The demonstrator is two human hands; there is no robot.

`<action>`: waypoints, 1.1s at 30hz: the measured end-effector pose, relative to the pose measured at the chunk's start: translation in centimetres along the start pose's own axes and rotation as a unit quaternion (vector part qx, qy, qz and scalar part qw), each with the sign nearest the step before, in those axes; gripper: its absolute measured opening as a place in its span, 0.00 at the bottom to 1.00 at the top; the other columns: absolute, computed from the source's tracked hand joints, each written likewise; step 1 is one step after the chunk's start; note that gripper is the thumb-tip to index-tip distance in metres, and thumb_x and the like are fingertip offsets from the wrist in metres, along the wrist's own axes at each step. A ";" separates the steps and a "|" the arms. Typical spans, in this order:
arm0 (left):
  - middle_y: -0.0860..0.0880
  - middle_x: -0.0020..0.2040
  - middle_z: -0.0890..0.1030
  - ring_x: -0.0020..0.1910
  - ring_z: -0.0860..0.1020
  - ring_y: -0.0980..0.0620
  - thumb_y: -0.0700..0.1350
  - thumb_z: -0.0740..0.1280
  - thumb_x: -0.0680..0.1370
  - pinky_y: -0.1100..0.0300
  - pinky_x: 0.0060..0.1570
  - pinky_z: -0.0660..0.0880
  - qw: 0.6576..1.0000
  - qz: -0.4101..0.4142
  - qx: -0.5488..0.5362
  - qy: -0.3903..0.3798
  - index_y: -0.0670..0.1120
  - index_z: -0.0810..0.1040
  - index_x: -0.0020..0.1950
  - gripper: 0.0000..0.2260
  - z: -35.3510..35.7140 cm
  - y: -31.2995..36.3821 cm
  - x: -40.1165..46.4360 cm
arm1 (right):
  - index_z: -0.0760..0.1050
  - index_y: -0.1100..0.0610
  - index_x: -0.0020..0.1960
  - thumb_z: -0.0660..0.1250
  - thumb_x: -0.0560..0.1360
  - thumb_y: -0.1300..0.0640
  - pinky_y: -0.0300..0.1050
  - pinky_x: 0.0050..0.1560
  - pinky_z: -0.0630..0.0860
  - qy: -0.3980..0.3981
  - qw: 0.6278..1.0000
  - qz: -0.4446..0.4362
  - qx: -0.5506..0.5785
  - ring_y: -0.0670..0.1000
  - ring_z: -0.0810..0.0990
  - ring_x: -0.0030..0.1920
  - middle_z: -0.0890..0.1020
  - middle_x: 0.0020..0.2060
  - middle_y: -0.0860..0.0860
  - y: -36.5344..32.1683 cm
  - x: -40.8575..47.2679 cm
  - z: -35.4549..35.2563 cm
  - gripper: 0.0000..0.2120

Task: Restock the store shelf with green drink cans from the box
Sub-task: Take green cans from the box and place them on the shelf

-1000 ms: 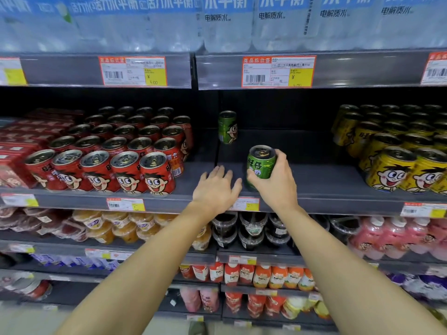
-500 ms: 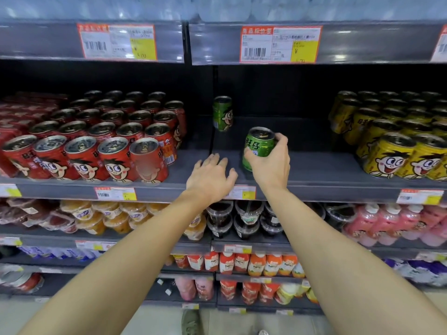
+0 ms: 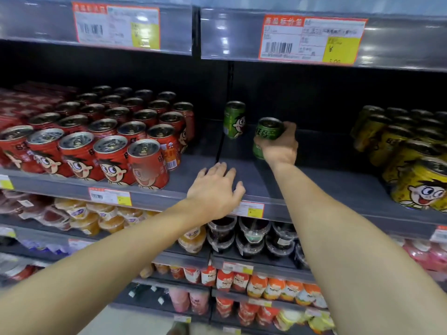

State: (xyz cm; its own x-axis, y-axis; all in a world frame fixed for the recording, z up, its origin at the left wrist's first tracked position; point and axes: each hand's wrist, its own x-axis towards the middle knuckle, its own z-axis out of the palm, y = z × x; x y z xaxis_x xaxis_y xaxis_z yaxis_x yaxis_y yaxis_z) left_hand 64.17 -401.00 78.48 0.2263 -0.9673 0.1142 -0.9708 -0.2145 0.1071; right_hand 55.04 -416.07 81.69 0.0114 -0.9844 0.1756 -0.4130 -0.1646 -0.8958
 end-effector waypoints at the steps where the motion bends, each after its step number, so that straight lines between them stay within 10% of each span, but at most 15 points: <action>1: 0.43 0.78 0.59 0.77 0.56 0.48 0.56 0.49 0.82 0.50 0.74 0.52 1.000 0.003 0.003 0.001 0.45 0.60 0.77 0.26 0.0 0.0 0.1 | 0.65 0.52 0.66 0.75 0.68 0.50 0.47 0.58 0.73 -0.008 1.000 0.001 -0.002 0.58 0.77 0.61 0.79 0.60 0.54 0.0 0.7 0.3 0.31; 33: 0.46 0.76 0.64 0.76 0.59 0.51 0.59 0.34 0.72 0.52 0.72 0.56 0.998 0.005 0.042 0.053 0.48 0.65 0.75 0.38 0.7 0.2 0.0 | 0.61 0.54 0.72 0.77 0.70 0.50 0.47 0.59 0.72 -0.105 0.994 0.018 -0.034 0.59 0.74 0.66 0.74 0.67 0.57 -1.1 8.4 2.7 0.37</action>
State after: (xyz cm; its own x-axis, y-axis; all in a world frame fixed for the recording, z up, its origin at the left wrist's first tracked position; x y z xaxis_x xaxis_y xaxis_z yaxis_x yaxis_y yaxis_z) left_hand 63.96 -401.11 77.84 0.2191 -0.9507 0.2194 -0.9753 -0.2197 0.0220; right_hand 58.06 -424.36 83.07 0.1826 -0.9820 0.0487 -0.4775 -0.1319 -0.8687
